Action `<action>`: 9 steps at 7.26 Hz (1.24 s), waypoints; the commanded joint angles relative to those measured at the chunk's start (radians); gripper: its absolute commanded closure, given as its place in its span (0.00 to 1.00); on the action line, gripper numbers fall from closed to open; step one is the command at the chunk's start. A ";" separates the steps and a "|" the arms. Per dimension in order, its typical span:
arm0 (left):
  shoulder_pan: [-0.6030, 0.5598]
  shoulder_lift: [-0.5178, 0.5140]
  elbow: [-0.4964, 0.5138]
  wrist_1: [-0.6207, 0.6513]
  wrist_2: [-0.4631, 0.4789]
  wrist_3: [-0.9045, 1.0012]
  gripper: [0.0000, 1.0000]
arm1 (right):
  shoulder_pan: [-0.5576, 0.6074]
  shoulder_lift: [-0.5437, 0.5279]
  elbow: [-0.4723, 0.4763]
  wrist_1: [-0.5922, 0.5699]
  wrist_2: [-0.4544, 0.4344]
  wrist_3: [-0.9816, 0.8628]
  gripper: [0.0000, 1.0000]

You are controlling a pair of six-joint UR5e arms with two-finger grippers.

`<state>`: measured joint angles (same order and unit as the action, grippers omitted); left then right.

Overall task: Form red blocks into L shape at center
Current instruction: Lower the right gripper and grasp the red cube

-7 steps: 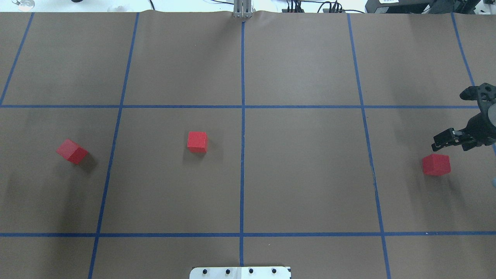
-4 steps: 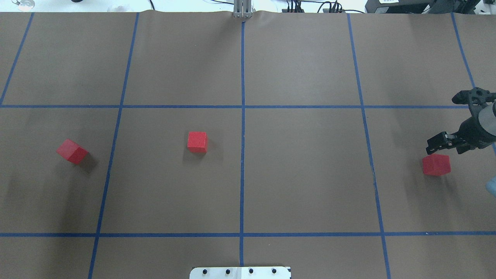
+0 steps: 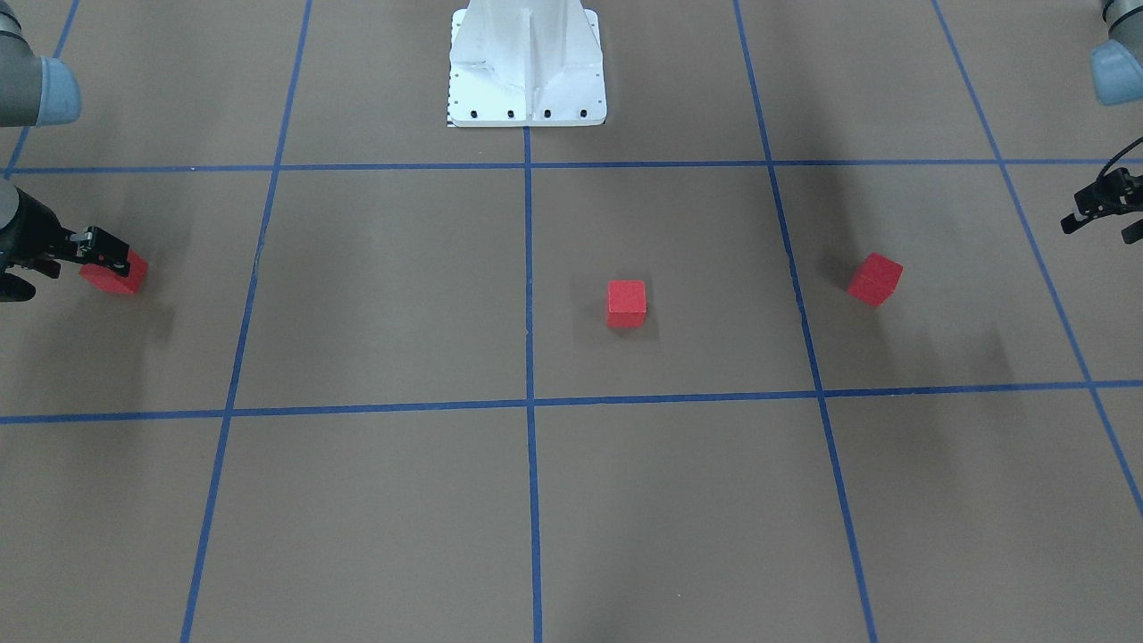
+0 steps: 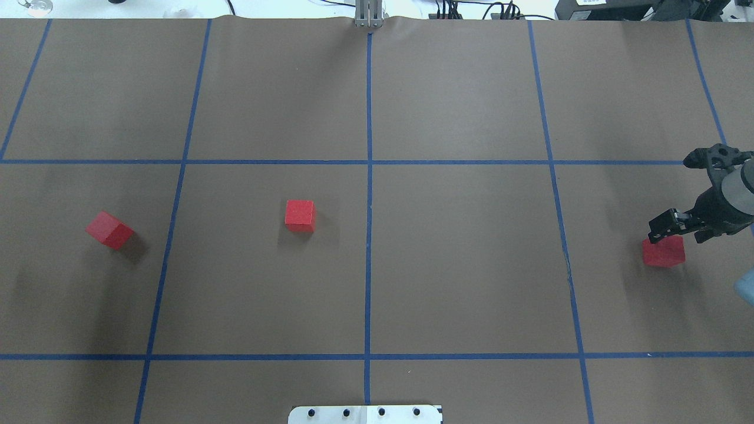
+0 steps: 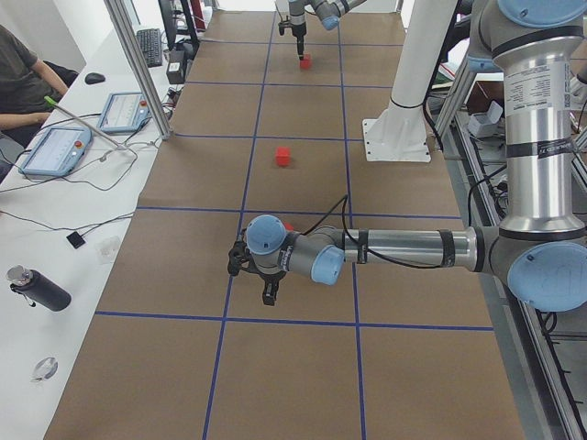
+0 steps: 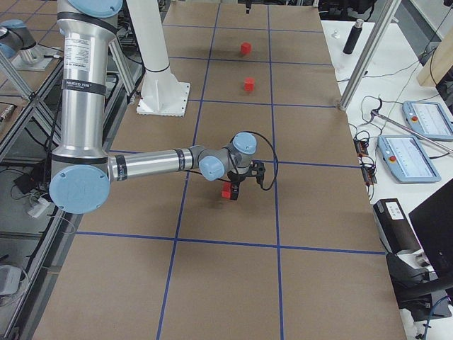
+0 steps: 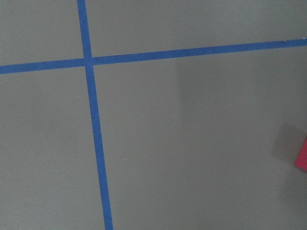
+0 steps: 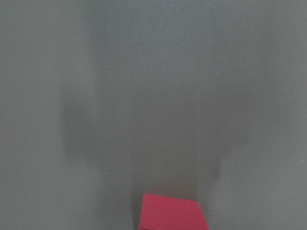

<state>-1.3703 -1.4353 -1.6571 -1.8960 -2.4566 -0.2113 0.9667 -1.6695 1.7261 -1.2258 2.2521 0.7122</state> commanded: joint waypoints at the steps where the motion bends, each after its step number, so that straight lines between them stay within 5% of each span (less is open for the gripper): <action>1: -0.001 0.001 -0.001 0.000 -0.001 0.001 0.00 | -0.011 0.002 -0.008 -0.001 0.001 0.001 0.07; 2: -0.001 0.001 -0.001 0.000 -0.001 0.001 0.00 | -0.016 0.007 -0.008 -0.001 0.003 0.003 0.12; 3: -0.001 0.004 -0.003 0.000 -0.001 0.001 0.00 | -0.016 0.007 -0.007 -0.001 0.003 0.004 0.34; 4: -0.001 0.012 -0.009 -0.002 -0.001 0.001 0.00 | -0.019 0.011 -0.007 0.000 0.004 0.036 0.78; 5: -0.001 0.015 -0.022 -0.002 -0.001 0.001 0.00 | -0.019 0.016 -0.002 0.000 0.004 0.038 1.00; 9: -0.001 0.015 -0.053 0.000 -0.001 0.000 0.00 | -0.043 0.119 0.119 -0.006 0.038 0.224 1.00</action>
<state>-1.3714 -1.4212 -1.6920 -1.8972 -2.4575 -0.2111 0.9423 -1.6190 1.8130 -1.2276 2.2841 0.8365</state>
